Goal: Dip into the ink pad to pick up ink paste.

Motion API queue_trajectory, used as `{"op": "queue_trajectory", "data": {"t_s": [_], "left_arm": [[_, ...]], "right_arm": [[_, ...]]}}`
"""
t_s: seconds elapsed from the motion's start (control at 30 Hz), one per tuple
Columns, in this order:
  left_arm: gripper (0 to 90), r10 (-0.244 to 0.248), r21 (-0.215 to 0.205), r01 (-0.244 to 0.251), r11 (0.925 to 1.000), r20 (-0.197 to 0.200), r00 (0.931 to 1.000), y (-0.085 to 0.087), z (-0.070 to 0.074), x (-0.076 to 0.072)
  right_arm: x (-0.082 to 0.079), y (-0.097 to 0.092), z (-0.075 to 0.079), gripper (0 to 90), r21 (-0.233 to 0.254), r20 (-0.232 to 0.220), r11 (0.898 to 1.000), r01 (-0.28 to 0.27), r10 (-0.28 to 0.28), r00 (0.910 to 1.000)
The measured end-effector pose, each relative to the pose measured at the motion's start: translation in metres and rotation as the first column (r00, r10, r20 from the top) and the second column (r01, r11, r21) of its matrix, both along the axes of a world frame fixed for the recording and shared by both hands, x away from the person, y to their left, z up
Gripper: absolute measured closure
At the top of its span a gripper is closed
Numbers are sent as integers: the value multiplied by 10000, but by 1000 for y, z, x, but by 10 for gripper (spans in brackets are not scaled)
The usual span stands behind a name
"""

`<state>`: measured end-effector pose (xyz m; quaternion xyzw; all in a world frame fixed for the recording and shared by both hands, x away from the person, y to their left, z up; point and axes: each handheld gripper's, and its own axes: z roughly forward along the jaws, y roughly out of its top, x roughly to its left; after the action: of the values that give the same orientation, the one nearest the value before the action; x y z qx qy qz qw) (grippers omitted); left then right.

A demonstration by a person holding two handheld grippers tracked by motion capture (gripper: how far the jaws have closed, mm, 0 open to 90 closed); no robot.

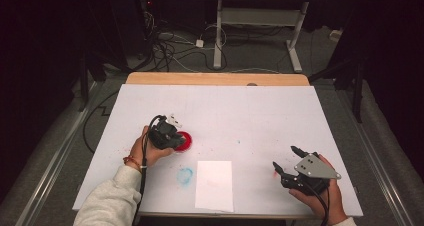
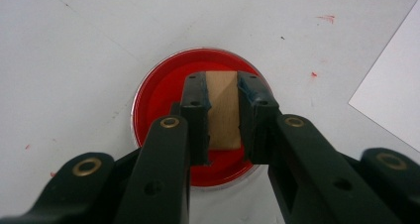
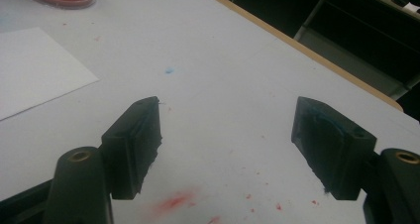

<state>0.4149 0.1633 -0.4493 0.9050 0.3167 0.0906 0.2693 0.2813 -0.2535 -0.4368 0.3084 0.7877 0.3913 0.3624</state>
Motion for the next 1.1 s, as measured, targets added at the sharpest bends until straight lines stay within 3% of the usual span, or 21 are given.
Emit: {"op": "queue_trajectory", "data": {"t_s": [0.23,0.63,0.83,1.1], "left_arm": [[741,-22,-69,22,10000,26,10000,1,-1,0],[741,12,168,-15,9999,184,9998,-2,4,-4],[741,59,-450,-16,9990,949,9955,4,34,-15],[740,317,-1363,-46,9907,1969,9799,19,77,-41]], "right_arm": [[0,1,0,278,-36,-20,10000,-57,57,10000],[0,-2,1,278,43,-8,10000,-30,30,10000],[0,-4,2,279,60,38,10000,9,-9,10000],[-2,-3,4,282,22,87,10000,18,-18,10000]]}}
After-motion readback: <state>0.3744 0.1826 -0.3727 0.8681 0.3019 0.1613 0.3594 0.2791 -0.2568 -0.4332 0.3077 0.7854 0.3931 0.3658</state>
